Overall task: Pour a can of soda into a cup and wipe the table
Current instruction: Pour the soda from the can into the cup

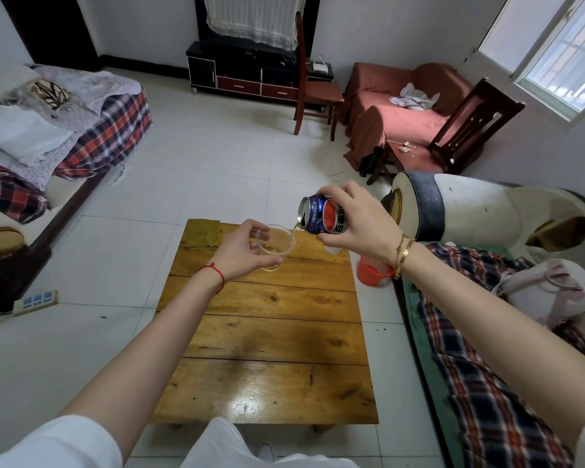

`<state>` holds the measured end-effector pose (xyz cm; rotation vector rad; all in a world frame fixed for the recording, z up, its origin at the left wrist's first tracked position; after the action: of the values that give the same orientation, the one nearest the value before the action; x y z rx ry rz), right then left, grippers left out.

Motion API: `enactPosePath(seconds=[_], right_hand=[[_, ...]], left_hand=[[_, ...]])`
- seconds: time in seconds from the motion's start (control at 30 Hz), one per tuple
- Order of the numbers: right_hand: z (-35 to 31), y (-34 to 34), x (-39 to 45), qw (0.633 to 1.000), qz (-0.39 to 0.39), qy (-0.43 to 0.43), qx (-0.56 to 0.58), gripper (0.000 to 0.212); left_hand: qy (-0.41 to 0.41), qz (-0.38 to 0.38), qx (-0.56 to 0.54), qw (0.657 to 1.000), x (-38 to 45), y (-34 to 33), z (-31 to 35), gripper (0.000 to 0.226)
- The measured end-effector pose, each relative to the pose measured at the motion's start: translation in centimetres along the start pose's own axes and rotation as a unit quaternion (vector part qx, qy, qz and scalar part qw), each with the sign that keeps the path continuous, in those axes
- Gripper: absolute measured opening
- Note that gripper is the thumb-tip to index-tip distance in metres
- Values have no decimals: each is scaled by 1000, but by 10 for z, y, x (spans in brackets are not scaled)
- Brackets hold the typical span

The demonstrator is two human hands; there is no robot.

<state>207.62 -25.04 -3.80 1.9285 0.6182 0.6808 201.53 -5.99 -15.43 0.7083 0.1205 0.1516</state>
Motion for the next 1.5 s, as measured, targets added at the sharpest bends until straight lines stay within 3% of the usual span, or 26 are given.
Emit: enactPosePath(seconds=[1.5], right_hand=[[-11,2,-3,1000,-6,1,-23,70]], left_hand=[[-6,-5,10,1000,-8,0,1,70]])
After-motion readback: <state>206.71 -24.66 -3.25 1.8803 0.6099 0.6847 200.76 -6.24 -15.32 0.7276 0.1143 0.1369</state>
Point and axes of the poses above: each hand's wrist, its own x-axis towards the middle knuckle, its own y-axis out of the back of the hand, z = x × y, the point moved 7 cm from there along x, towards the middle knuckle, and after that the axes turned 11 degrees about x, right-handed, at the moved point
